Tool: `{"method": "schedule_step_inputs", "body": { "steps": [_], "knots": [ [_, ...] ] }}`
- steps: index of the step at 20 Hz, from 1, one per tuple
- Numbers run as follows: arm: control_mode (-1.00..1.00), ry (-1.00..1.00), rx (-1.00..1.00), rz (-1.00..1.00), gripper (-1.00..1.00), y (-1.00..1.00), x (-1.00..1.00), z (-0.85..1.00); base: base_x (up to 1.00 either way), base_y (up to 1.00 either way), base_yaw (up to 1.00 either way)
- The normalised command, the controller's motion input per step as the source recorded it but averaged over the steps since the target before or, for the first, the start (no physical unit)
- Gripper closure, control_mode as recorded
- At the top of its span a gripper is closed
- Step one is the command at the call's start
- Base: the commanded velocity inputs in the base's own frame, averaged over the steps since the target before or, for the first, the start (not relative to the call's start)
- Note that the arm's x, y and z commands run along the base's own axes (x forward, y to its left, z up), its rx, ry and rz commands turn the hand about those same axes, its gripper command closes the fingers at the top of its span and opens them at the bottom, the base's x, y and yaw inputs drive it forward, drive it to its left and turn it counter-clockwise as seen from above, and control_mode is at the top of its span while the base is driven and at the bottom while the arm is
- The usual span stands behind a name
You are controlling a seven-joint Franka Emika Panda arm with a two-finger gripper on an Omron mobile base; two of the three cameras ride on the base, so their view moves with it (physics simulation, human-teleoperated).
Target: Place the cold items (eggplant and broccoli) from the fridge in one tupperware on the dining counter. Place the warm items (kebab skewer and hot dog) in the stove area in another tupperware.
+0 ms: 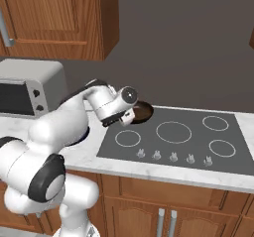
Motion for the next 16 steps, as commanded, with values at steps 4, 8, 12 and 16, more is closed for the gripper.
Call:
{"method": "schedule_step_inputs", "body": {
  "steps": [4,8,12,16],
  "knots": [
    [-1.0,0.15,-0.14,0.2,1.0,0.08,-1.0,0.79,0.0,0.0,0.0],
    [-1.0,0.07,-0.28,0.2,1.0,0.19,-1.0,0.34,0.0,0.0,0.0],
    [-1.0,0.0,-0.42,0.05,1.0,0.4,-1.0,-0.03,0.0,0.0,0.0],
    [-1.0,0.0,-0.47,0.04,1.0,0.53,-1.0,-0.2,0.0,0.0,0.0]
  ]
}}
